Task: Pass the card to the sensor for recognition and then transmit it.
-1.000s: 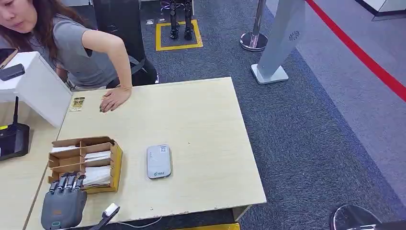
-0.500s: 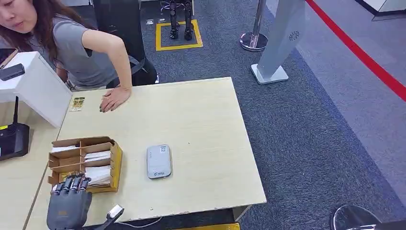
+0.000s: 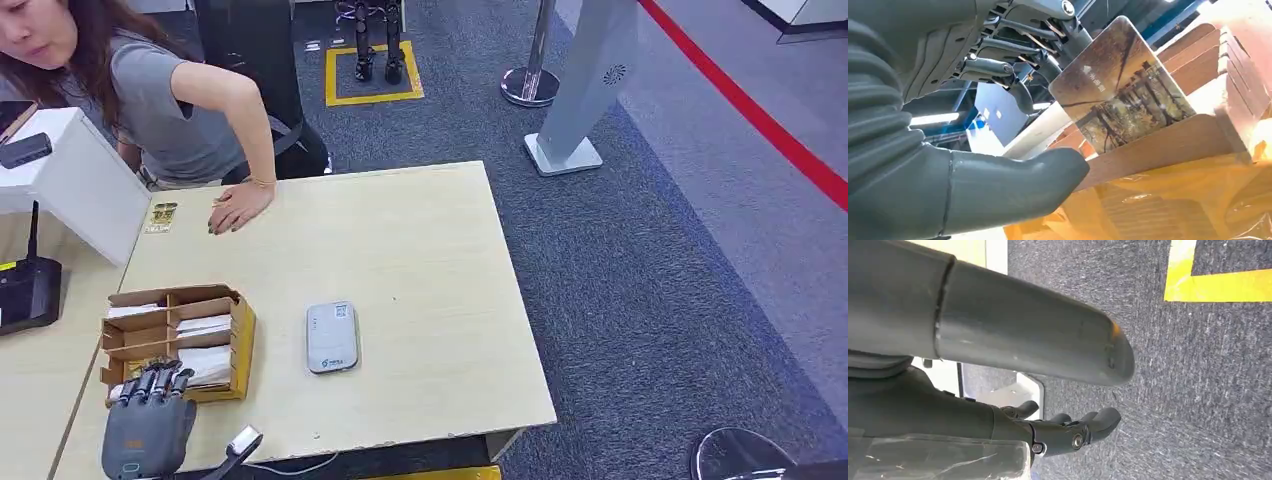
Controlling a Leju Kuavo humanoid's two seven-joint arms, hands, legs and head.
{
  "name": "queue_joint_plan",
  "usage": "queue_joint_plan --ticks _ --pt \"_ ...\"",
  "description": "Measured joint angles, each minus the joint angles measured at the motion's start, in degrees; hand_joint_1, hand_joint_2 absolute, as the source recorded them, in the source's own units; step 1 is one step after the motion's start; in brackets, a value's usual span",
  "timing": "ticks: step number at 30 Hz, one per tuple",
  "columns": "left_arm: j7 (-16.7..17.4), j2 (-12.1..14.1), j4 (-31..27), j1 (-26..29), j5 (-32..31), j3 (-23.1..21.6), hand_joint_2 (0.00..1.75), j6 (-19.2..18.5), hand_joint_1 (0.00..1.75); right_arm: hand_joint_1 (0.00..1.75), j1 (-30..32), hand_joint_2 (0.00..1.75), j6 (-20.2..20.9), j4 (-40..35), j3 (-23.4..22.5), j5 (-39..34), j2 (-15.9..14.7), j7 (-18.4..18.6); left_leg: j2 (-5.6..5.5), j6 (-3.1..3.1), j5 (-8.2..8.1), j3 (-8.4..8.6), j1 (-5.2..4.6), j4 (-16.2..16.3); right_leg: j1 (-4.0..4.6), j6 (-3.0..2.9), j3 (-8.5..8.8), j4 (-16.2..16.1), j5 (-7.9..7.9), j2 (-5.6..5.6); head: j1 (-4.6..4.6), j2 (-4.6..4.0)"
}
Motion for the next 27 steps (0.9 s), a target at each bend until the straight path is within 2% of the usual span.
queue_joint_plan --ticks 4,6,14,17,18,19,20,27 --pt "-0.1 -0.3 0.2 -0.2 0.0 0.0 1.75 0.1 0.61 0.00 0.0 0.00 0.0 0.0 0.0 0.0 0.0 -0.2 0.00 0.00 0.00 0.00 0.00 0.0 0.00 0.00 0.00 0.0 0.00 0.00 0.00 0.02" --pt "-0.1 -0.4 0.3 -0.2 0.0 0.0 1.75 0.2 0.66 0.00 0.0 0.00 0.1 0.0 0.0 0.0 0.0 -0.3 0.00 0.00 0.00 0.00 0.00 0.0 0.00 0.00 0.00 0.0 0.00 0.00 0.00 0.02" --pt "-0.1 -1.0 0.7 -0.6 0.0 0.0 1.75 0.2 0.68 0.00 0.0 0.00 0.0 0.0 0.0 0.2 0.0 -0.3 0.00 0.00 0.00 0.00 0.00 0.0 0.00 0.00 0.00 0.0 0.00 0.00 0.00 0.00" --pt "-0.2 -1.3 0.7 -0.7 0.0 0.0 1.75 0.4 0.77 0.00 0.0 0.00 0.0 0.0 0.0 0.2 0.0 -0.3 0.00 0.00 0.00 0.00 0.00 0.0 0.00 0.00 0.00 0.0 0.00 0.00 0.00 0.02" --pt "-0.2 -1.4 0.7 -0.7 0.0 0.0 1.75 0.4 0.94 0.00 0.0 0.00 0.0 0.0 0.0 0.2 0.0 -0.4 0.00 0.00 0.00 0.00 0.00 0.0 0.00 0.00 0.00 0.0 0.00 0.00 0.00 0.02" --pt "-0.3 -1.5 0.8 -0.7 0.0 0.0 1.75 0.4 1.48 0.00 -0.1 0.00 0.0 0.0 0.0 0.2 0.0 -0.4 0.00 0.00 0.00 0.00 0.00 0.0 0.00 0.00 0.00 0.0 0.00 0.00 0.00 0.00" --pt "-0.5 -1.6 0.9 -0.8 0.0 0.0 1.75 0.4 1.75 0.00 -0.1 0.00 0.0 0.0 0.0 0.2 0.0 -0.5 0.00 0.00 0.00 0.00 0.00 0.0 0.00 0.00 0.00 0.0 0.00 0.00 0.00 0.00" --pt "-1.7 -2.3 1.2 -1.0 0.0 0.0 1.75 1.0 1.75 0.00 -0.1 0.00 0.0 0.0 0.0 0.2 0.0 -1.2 0.00 0.00 0.00 0.00 0.00 0.0 0.00 0.00 0.00 0.0 0.00 0.00 0.00 0.00"
